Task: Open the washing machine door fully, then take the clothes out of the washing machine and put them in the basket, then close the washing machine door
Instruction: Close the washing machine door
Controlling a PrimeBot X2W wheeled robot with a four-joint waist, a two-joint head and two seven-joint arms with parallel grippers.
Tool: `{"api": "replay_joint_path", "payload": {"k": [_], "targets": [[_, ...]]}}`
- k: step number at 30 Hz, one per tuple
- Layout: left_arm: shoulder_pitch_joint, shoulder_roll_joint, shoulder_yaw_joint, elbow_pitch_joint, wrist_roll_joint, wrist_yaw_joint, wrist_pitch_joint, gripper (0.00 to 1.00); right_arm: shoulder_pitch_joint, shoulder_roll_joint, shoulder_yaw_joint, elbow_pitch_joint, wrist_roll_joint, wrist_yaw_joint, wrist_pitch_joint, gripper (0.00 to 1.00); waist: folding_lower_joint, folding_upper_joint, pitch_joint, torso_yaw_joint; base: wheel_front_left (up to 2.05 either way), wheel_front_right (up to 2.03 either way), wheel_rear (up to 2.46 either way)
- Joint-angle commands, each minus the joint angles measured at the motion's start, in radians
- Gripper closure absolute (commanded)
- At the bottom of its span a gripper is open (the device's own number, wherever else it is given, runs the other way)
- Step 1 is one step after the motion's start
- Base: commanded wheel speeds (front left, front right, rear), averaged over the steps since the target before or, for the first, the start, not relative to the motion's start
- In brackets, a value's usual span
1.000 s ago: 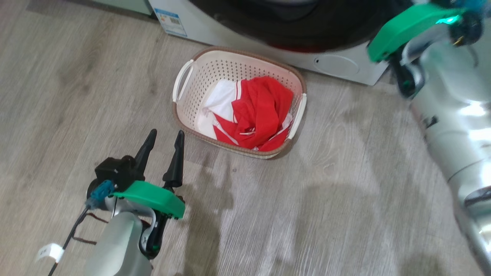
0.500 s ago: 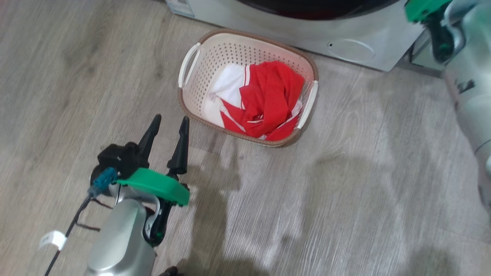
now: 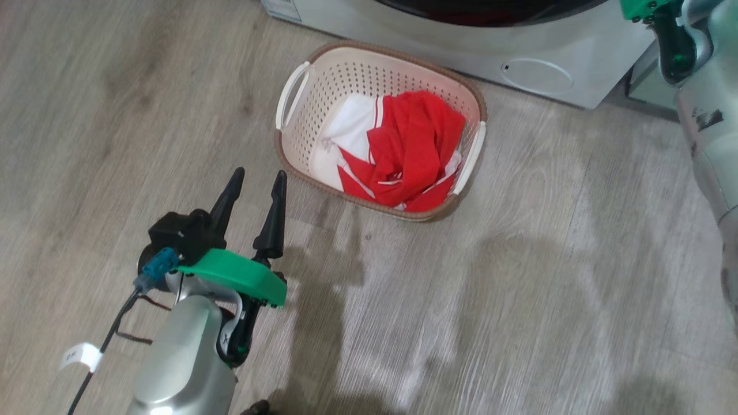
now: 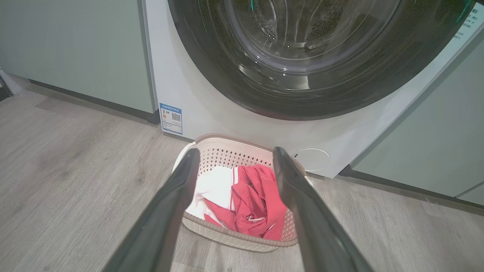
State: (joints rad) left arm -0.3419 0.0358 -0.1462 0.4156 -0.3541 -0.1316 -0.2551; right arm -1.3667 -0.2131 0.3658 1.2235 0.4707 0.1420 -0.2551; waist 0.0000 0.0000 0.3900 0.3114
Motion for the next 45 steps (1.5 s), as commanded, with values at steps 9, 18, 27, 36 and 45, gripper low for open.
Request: {"api": "replay_joint_path", "payload": {"k": [9,18,27,36,45], "targets": [[0.026,0.028,0.052,0.000,0.013,0.001,-0.007,0.00,0.104,0.013,-0.034,-0.140,-0.017,-0.011,-0.007,1.00,0.0000,0.0000,-0.120,-0.020,0.00,0.00,0.00],[0.081,0.091,0.112,0.021,0.028,0.001,-0.007,0.00,0.344,0.028,-0.135,-0.307,-0.067,-0.011,-0.007,0.00,0.0000,0.0000,-0.276,-0.089,0.00,0.00,0.00],[0.110,0.132,0.212,0.026,0.065,0.001,-0.007,0.00,0.613,0.061,-0.243,-0.446,-0.150,-0.011,-0.007,0.00,0.0000,0.0000,-0.373,-0.178,0.00,0.00,0.00],[0.102,0.147,0.241,0.041,0.078,0.001,-0.007,0.00,0.875,0.098,-0.383,-0.634,-0.251,-0.011,-0.007,0.00,0.0000,0.0000,-0.400,-0.265,0.00,0.00,0.00],[0.105,0.153,0.288,0.072,0.065,0.001,-0.007,0.00,1.092,0.140,-0.378,-0.833,-0.310,-0.011,-0.007,0.00,0.0000,0.0000,-0.405,-0.316,0.00,0.00,0.00]]}}
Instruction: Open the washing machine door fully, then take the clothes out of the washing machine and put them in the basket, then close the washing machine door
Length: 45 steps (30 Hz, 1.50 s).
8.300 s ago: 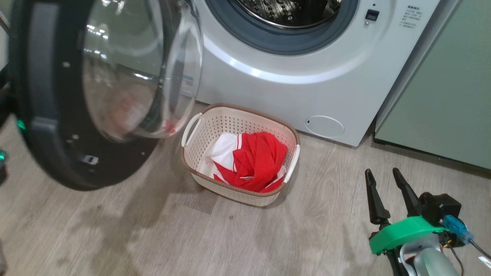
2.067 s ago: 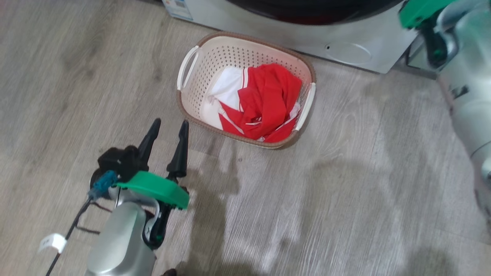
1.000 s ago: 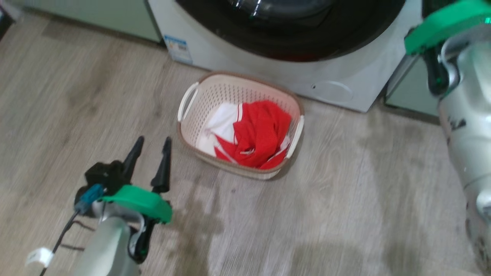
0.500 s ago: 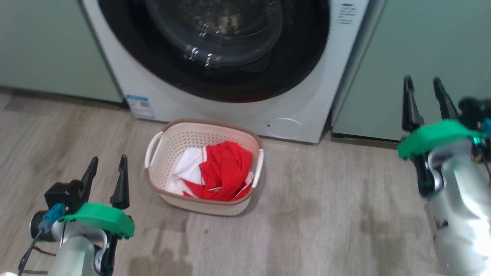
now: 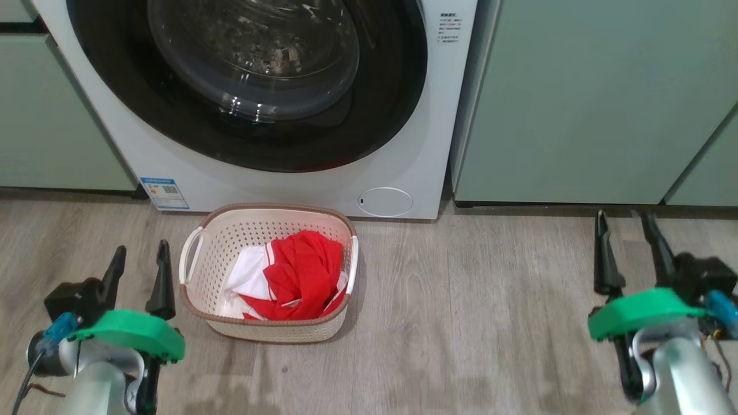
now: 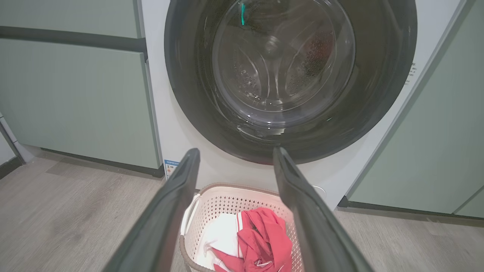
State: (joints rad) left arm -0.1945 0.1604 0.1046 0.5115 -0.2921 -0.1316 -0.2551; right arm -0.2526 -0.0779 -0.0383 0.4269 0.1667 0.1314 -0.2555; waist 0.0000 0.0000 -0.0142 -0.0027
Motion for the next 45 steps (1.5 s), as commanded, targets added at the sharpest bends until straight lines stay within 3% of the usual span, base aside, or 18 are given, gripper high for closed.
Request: {"api": "replay_joint_path", "payload": {"k": [1,11,32,33,38,45], "targets": [[-0.042,0.027,0.041,-0.023,0.006,0.001,-0.007,0.00,-0.002,0.007,0.030,-0.054,-0.008,-0.001,-0.006,0.00,0.0000,0.0000,-0.003,-0.004,0.00,0.00,0.00],[-0.035,0.004,0.043,0.004,0.038,0.001,-0.007,0.00,0.098,0.017,0.042,-0.104,-0.012,-0.001,-0.006,0.00,0.0000,0.0000,-0.007,-0.008,0.00,0.00,0.00],[-0.042,-0.001,0.030,0.034,0.053,0.001,-0.007,0.00,0.109,0.017,0.048,-0.097,-0.027,-0.001,-0.006,0.00,0.0000,0.0000,-0.004,0.006,0.00,0.00,0.00],[0.001,-0.020,0.004,0.058,0.046,0.000,0.000,1.00,0.115,0.016,0.026,-0.066,-0.017,0.000,0.000,1.00,0.0000,0.0000,-0.004,0.006,0.00,0.00,0.00],[0.064,-0.050,0.003,0.124,0.042,0.000,0.003,1.00,0.143,0.018,0.028,0.015,-0.014,0.000,0.002,1.00,0.0000,0.0000,-0.004,0.007,0.00,0.00,0.00],[0.063,-0.053,0.007,0.106,-0.033,0.000,0.027,1.00,0.141,0.019,0.020,0.007,0.067,0.000,0.025,1.00,0.0000,0.0000,-0.003,0.006,0.00,0.00,0.00]]}}
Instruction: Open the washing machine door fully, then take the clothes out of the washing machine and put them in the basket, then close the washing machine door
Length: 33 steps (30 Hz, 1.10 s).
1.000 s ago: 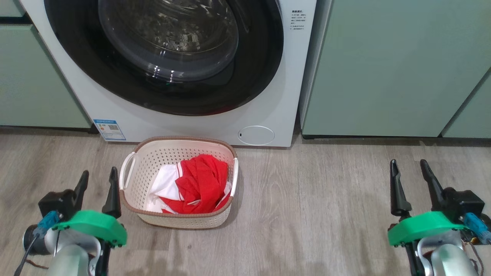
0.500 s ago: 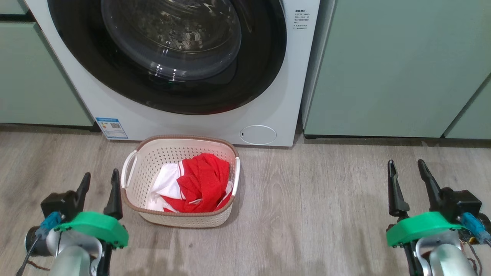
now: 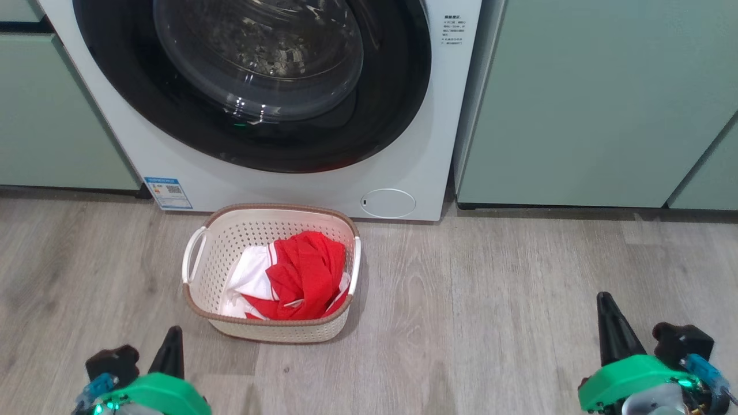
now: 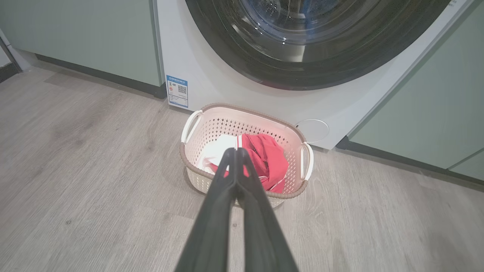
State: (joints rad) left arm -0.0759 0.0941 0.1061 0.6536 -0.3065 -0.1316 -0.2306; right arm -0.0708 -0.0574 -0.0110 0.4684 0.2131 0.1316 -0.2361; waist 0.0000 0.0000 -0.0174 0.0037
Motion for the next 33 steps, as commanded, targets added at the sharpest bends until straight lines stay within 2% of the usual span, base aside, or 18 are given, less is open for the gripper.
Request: {"api": "replay_joint_path", "payload": {"k": [1,33], "targets": [[-0.055,0.013,0.005,-0.040,-0.030,0.000,0.005,1.00,-0.040,-0.002,-0.008,-0.037,0.032,0.000,0.008,1.00,0.0000,0.0000,0.000,0.000,0.00,0.00,0.00],[-0.047,-0.002,0.003,-0.140,-0.368,0.000,0.092,1.00,-0.038,0.001,-0.031,-0.088,0.395,0.000,0.097,1.00,0.0000,0.0000,0.006,-0.001,0.00,0.00,0.00]]}}
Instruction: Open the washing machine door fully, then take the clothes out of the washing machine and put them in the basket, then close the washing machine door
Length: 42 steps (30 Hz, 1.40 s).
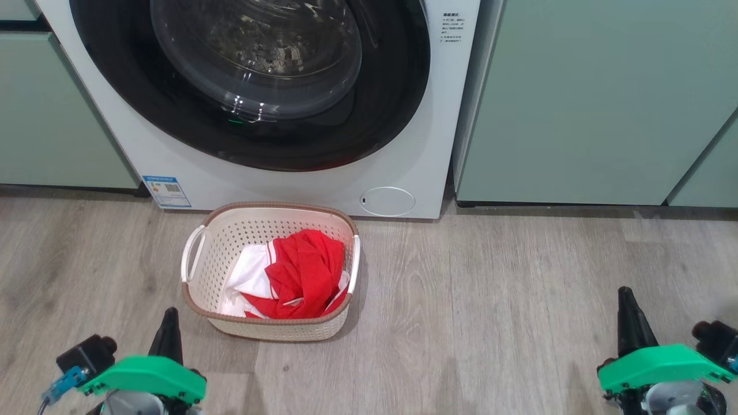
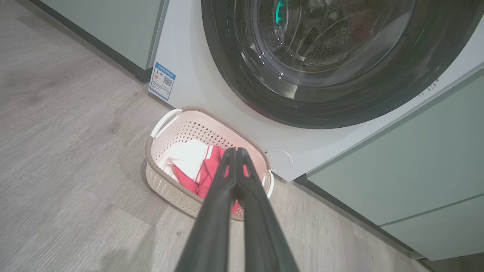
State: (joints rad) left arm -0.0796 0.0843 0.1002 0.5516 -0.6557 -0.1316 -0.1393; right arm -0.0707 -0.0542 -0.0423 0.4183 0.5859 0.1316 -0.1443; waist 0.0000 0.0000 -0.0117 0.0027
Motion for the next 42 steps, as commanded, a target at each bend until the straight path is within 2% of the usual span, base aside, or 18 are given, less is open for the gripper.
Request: {"api": "replay_joint_path", "payload": {"k": [1,42], "targets": [[-0.043,0.007,0.009,-0.041,-0.030,0.000,0.004,1.00,-0.038,-0.003,-0.001,-0.040,0.033,0.000,0.008,1.00,0.0000,0.0000,0.000,0.000,0.00,0.00,0.00],[-0.036,-0.013,0.012,-0.170,-0.476,0.001,0.124,1.00,-0.038,0.001,-0.035,-0.104,0.511,-0.001,0.129,1.00,0.0000,0.0000,0.007,-0.001,0.00,0.00,0.00]]}}
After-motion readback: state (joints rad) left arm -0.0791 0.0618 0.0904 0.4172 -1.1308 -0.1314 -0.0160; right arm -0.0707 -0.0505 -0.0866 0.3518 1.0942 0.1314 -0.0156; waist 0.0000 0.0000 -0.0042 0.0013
